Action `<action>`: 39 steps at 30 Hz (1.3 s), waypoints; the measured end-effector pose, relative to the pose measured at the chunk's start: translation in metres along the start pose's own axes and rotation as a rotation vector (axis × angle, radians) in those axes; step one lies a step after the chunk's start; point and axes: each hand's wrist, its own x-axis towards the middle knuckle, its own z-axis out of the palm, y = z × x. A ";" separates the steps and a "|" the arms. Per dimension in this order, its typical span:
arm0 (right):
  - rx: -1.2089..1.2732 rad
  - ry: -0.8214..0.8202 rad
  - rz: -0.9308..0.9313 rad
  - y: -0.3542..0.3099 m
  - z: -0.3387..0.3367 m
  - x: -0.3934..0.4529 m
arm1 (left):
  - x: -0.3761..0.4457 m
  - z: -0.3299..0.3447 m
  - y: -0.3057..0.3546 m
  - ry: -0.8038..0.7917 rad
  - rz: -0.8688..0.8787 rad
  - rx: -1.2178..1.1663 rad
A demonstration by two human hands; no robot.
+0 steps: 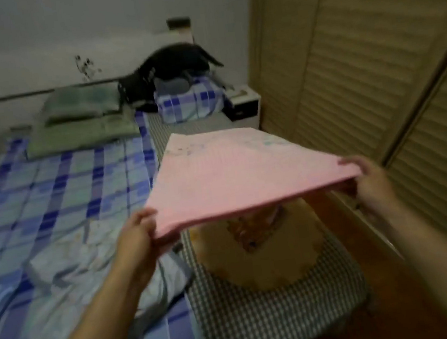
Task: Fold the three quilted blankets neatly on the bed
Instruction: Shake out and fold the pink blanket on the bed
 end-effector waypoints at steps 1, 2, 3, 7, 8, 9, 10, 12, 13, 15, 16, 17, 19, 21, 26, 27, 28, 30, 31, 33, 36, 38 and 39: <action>-0.048 0.005 0.101 0.041 -0.004 -0.015 | -0.006 -0.010 -0.050 0.021 -0.108 0.018; -0.083 -0.013 0.203 0.084 -0.007 -0.029 | -0.007 -0.020 -0.101 0.048 -0.197 0.067; -0.127 -0.028 0.321 0.127 -0.009 -0.043 | -0.007 -0.030 -0.153 0.075 -0.278 0.143; -0.324 -0.096 0.681 0.283 -0.014 -0.074 | 0.001 -0.074 -0.319 0.180 -0.527 0.549; -0.300 -0.087 0.738 0.308 -0.015 -0.074 | 0.001 -0.081 -0.342 0.195 -0.571 0.623; -0.248 -0.076 0.796 0.329 -0.018 -0.072 | 0.000 -0.087 -0.358 0.219 -0.595 0.650; -0.172 -0.082 0.865 0.342 -0.022 -0.072 | -0.003 -0.089 -0.368 0.238 -0.592 0.649; 0.019 -0.118 0.989 0.350 -0.032 -0.077 | -0.013 -0.084 -0.369 0.253 -0.529 0.675; 0.078 -0.124 1.011 0.349 -0.036 -0.080 | -0.019 -0.082 -0.367 0.243 -0.471 0.699; 0.026 -0.072 0.943 0.340 -0.033 -0.086 | -0.028 -0.077 -0.353 0.240 -0.353 0.735; -0.028 -0.036 0.883 0.333 -0.032 -0.089 | -0.031 -0.077 -0.347 0.241 -0.284 0.721; -0.061 0.003 0.808 0.325 -0.030 -0.090 | -0.034 -0.076 -0.338 0.246 -0.197 0.669; -0.079 0.021 0.650 0.305 -0.032 -0.088 | -0.041 -0.076 -0.320 0.289 -0.020 0.550; -0.034 0.038 0.580 0.293 -0.042 -0.088 | -0.048 -0.082 -0.316 0.363 0.031 0.541; 0.023 0.119 0.942 0.288 -0.064 -0.125 | -0.078 -0.084 -0.320 0.298 -0.494 0.380; 0.008 0.141 0.943 0.282 -0.067 -0.129 | -0.086 -0.082 -0.314 0.273 -0.521 0.393; 0.000 0.172 0.944 0.275 -0.070 -0.132 | -0.095 -0.082 -0.305 0.252 -0.537 0.396; -0.011 0.218 0.941 0.254 -0.079 -0.135 | -0.111 -0.083 -0.283 0.218 -0.559 0.391; -0.018 0.229 0.918 0.240 -0.081 -0.135 | -0.114 -0.084 -0.271 0.205 -0.558 0.383; -0.063 0.228 0.826 0.209 -0.082 -0.130 | -0.111 -0.086 -0.243 0.202 -0.594 0.304; -0.108 0.164 0.717 0.164 -0.072 -0.108 | -0.096 -0.077 -0.191 0.088 -0.725 0.144; -0.075 0.126 0.707 0.146 -0.058 -0.081 | -0.070 -0.067 -0.159 0.028 -0.724 0.124; -0.040 0.103 0.724 0.142 -0.048 -0.062 | -0.052 -0.061 -0.144 0.023 -0.705 0.101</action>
